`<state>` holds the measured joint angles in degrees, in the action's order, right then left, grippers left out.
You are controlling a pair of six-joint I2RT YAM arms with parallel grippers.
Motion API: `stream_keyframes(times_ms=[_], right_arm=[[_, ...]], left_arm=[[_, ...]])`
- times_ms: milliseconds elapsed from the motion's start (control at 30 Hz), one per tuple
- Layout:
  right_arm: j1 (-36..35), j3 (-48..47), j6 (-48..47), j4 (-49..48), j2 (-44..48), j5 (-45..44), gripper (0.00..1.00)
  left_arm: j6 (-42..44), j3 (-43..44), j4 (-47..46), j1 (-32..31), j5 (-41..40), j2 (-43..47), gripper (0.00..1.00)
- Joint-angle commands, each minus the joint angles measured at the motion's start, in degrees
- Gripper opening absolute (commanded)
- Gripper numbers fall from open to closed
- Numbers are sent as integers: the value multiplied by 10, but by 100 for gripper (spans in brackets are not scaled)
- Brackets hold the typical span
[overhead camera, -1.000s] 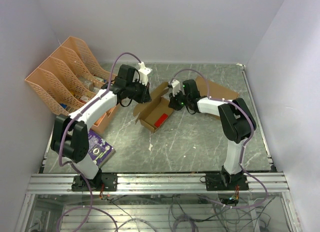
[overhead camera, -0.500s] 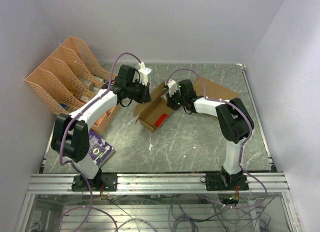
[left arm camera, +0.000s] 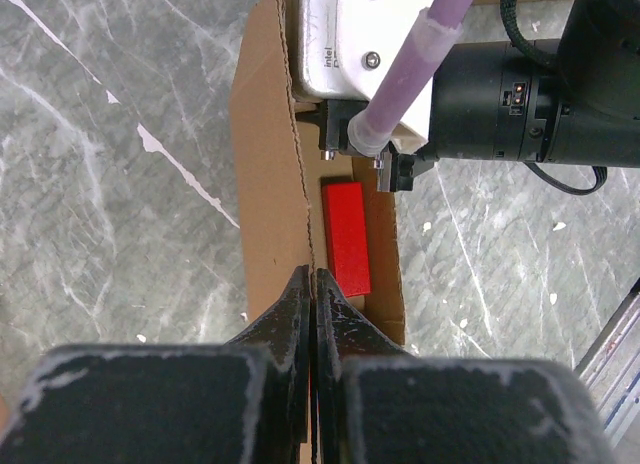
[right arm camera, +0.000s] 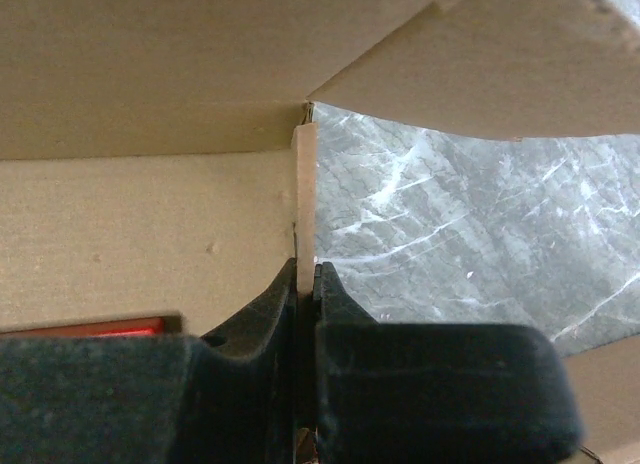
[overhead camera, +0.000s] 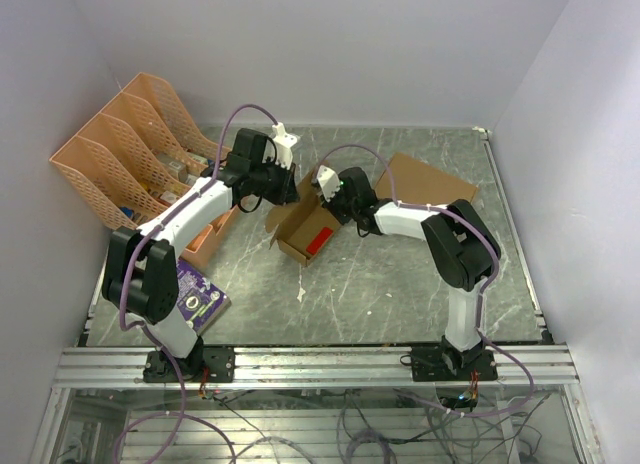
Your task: Fold the paper box
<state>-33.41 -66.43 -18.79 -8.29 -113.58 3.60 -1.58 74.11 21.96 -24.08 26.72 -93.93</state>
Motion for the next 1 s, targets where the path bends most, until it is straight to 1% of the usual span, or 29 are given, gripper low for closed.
stream_keyframes(times_ms=[0,67,300,400,567,667,700,867,933,967], right_arm=[[-1,0,-14,43,-15,-7,1],[-1,1,-6,46,-14,7,3],[12,-5,11,48,18,38,19],[19,-6,20,50,30,50,23],[27,-9,27,48,45,58,24],[28,-6,30,44,52,66,29],[28,-7,34,43,54,71,32],[28,-20,37,50,38,75,34],[27,-24,38,51,31,71,32],[27,-25,37,51,28,68,30]], left_arm=[[-7,11,-29,-4,33,7,7],[-6,9,-27,-3,30,7,7],[-2,3,-19,-2,20,11,7],[-1,5,-17,-1,17,10,7],[-1,11,-14,-2,21,5,7],[-2,13,-15,-2,21,4,7],[-3,13,-16,-2,22,3,7],[-5,15,-18,-2,26,2,7],[-5,17,-18,-2,27,1,7],[-5,17,-18,-2,28,1,7]])
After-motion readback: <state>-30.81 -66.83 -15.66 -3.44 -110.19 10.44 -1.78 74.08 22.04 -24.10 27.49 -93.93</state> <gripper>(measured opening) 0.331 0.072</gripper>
